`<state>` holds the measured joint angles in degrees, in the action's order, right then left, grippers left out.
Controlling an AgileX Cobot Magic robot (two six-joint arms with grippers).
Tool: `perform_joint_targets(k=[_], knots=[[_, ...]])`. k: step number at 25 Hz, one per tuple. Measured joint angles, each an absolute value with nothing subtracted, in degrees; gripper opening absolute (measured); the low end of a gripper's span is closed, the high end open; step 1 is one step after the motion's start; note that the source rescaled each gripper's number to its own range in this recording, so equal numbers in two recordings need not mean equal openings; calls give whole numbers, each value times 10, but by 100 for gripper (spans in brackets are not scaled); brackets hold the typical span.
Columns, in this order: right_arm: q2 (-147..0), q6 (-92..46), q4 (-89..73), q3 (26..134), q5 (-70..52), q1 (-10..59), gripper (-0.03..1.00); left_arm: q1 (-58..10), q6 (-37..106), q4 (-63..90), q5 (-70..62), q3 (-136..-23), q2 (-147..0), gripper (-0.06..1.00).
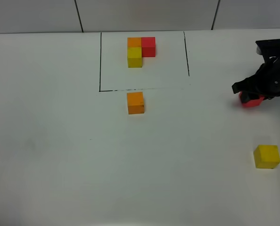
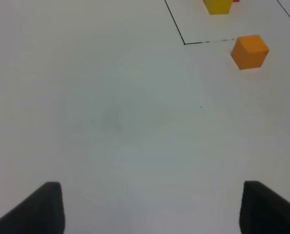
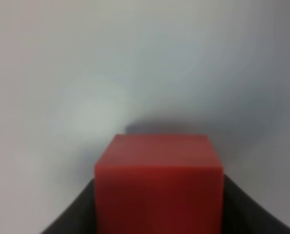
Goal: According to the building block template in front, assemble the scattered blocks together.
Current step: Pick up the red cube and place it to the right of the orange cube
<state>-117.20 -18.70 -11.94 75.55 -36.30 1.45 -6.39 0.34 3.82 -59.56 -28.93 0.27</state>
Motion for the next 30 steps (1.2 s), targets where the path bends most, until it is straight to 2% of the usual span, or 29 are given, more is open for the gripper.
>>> perform_joint_targets(k=[2,7,10,21,30], knots=[[-1172,-252,-94,774,-387,41,2,-64,3,38,-596,-289,3,63],[-1171,-540,-40,818,-464,161,2,-64,3,38,-596,-289,3,63],[-1174,-605,-34,855,-488,218,2,-64,3,38,-596,-289,3,63],[-1314,-655,-24,1064,-622,281,2,-64,3,38,-596,-289,3,63],[-1372,-656,-27,1139,-651,289,2,-64,3,38,-596,-289,3,63]])
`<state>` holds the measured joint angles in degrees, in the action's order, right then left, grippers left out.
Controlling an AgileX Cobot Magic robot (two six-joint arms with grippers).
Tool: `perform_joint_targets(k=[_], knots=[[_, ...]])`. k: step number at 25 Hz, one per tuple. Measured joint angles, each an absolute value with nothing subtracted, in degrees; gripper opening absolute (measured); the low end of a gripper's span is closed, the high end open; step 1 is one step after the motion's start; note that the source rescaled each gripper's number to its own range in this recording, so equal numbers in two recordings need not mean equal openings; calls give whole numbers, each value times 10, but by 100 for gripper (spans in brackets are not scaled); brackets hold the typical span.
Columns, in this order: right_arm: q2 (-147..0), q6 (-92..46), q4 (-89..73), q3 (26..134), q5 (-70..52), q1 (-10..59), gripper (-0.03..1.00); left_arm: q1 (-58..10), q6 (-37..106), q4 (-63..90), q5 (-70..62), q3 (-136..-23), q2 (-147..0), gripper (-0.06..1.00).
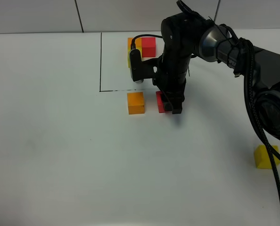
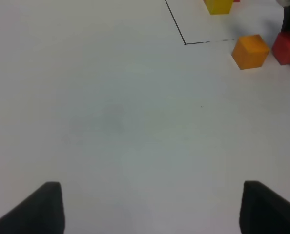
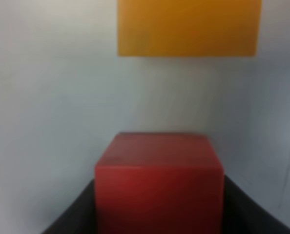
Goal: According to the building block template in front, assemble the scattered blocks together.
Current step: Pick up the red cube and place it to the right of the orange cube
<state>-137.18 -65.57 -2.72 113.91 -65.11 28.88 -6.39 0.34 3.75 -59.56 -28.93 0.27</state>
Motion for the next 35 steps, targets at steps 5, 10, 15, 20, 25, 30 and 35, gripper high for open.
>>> perform_joint_targets(k=[5,10,15,20,25,30,35], knots=[[-1377,-656,-39,1143,-647,289,2,-64,4,37,-596,-289,3,63],[-1377,-656,-47,1143,-631,293,1,-64,5,37,-596,-289,3,63],[-1385,-656,-65,1144,-622,293,1,-64,5,37,-596,-289,3,63],[-1390,-656,-72,1148,-620,293,1,-64,5,37,-596,-289,3,63],[-1392,-656,-77,1148,-609,296,1,-64,5,37,-596,-289,3,63],[-1393,-656,-79,1148,-608,296,1,-64,5,37,-596,-289,3,63],[-1395,-656,-89,1149,-606,296,1,-64,5,37,-596,-289,3,63]])
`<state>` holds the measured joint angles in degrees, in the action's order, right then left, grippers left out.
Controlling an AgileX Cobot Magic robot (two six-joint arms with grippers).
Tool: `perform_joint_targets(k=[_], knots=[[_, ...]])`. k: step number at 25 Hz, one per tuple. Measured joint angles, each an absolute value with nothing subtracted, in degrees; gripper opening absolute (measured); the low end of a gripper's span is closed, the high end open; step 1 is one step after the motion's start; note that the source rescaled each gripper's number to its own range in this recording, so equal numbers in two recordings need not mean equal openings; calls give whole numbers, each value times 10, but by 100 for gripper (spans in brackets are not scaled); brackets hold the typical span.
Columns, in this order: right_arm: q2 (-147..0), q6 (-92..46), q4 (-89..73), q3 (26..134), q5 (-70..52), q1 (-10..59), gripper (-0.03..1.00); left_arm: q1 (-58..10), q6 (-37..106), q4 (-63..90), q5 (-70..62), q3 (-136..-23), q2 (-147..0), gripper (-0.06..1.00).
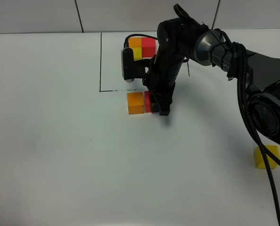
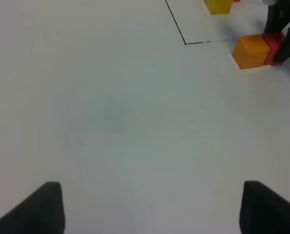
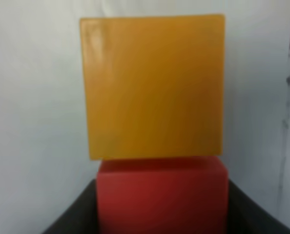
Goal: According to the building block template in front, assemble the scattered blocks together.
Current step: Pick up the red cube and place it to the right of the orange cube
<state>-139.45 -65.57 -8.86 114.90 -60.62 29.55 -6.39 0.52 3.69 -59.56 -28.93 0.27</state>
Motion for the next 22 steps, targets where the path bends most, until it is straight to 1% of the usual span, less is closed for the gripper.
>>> perform_joint_targets(k=[22], knots=[[-1395,-616,-87,1149,-606,300,1,-64,5,37,-596,-289,3,63]])
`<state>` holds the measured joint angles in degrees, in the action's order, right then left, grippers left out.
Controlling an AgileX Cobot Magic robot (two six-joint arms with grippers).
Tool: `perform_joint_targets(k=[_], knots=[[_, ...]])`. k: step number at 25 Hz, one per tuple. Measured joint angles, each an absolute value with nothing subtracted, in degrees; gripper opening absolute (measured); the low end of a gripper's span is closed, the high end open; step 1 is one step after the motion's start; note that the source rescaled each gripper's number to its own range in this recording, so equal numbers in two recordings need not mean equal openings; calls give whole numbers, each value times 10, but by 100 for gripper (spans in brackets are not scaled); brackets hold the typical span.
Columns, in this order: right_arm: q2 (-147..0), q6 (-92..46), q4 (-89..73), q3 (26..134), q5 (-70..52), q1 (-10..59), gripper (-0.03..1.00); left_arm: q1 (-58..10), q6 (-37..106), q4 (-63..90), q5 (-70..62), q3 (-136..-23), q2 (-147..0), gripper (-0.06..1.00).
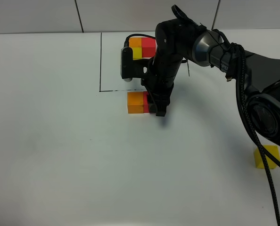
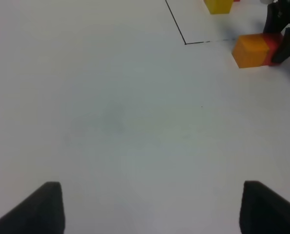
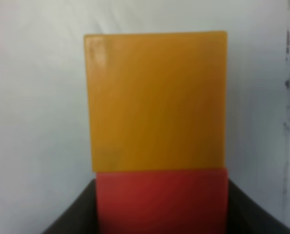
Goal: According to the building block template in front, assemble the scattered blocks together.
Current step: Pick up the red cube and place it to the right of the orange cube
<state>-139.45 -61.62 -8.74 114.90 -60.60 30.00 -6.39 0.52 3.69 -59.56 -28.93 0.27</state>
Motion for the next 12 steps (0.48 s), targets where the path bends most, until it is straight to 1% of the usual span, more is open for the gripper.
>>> perform_joint_targets(k=[12], knots=[[-1395,-613,-85,1149,-606,300,1,-64,6,37,-596,-289,3,63]])
